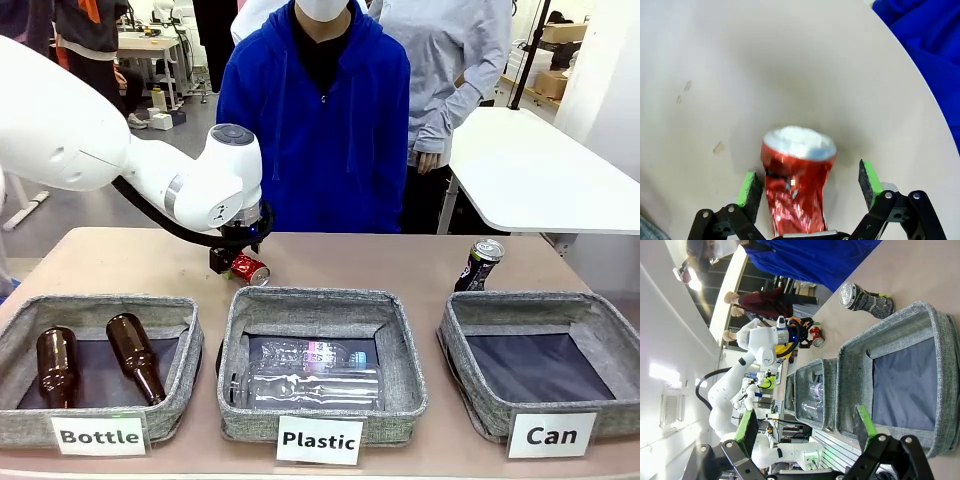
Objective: Sort the can waste into the basket.
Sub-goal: Pick up the can waste from the table and place it in the right Fabric basket.
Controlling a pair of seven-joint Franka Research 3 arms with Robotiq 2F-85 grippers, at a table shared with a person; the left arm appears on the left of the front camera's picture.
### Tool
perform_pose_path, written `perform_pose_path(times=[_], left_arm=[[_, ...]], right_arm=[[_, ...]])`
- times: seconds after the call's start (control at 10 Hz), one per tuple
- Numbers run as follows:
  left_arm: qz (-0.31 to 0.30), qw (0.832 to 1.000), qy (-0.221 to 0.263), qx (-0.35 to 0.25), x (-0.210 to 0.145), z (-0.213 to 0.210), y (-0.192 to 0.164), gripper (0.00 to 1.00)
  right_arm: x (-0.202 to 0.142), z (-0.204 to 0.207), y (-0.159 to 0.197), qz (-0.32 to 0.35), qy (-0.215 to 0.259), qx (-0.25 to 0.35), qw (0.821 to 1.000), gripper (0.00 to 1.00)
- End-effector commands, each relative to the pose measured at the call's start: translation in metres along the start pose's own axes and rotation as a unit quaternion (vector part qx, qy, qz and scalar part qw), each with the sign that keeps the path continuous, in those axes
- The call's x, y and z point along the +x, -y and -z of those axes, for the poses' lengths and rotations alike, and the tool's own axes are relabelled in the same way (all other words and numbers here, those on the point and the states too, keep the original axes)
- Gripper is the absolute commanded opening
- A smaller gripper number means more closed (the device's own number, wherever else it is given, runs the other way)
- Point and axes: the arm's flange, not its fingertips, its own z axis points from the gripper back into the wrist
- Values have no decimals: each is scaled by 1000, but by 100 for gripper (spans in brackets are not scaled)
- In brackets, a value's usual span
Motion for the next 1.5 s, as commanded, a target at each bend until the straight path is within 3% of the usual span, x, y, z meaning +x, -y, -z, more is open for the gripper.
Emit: perform_pose_path(times=[0.0,0.3,0.4,0.5,0.6,0.7,0.9,1.0,1.2,1.4], left_arm=[[-15,1000,-8,2,11,7,6,100],[-2,1000,-24,3,16,12,10,100],[0,1000,-26,5,16,14,11,94],[1,1000,-24,11,16,14,11,41],[6,1000,-25,12,16,13,11,36],[8,1000,-25,12,16,12,11,0],[10,1000,-25,12,16,11,11,0],[10,1000,-25,10,17,10,10,16],[11,1000,-27,6,19,7,7,0],[14,1000,-28,0,21,3,3,0]], right_arm=[[2,1,-1,-13,8,10,1000,100],[2,1,-1,-13,8,10,1000,100],[2,1,-1,-13,8,10,1000,100],[2,1,-1,-13,8,10,1000,100],[2,1,-1,-13,8,10,1000,100],[2,1,-1,-13,8,10,1000,100],[2,1,-1,-13,8,10,1000,100],[2,1,-1,-13,8,10,1000,100],[2,1,-1,-13,8,10,1000,100],[2,1,-1,-13,8,10,1000,100]])
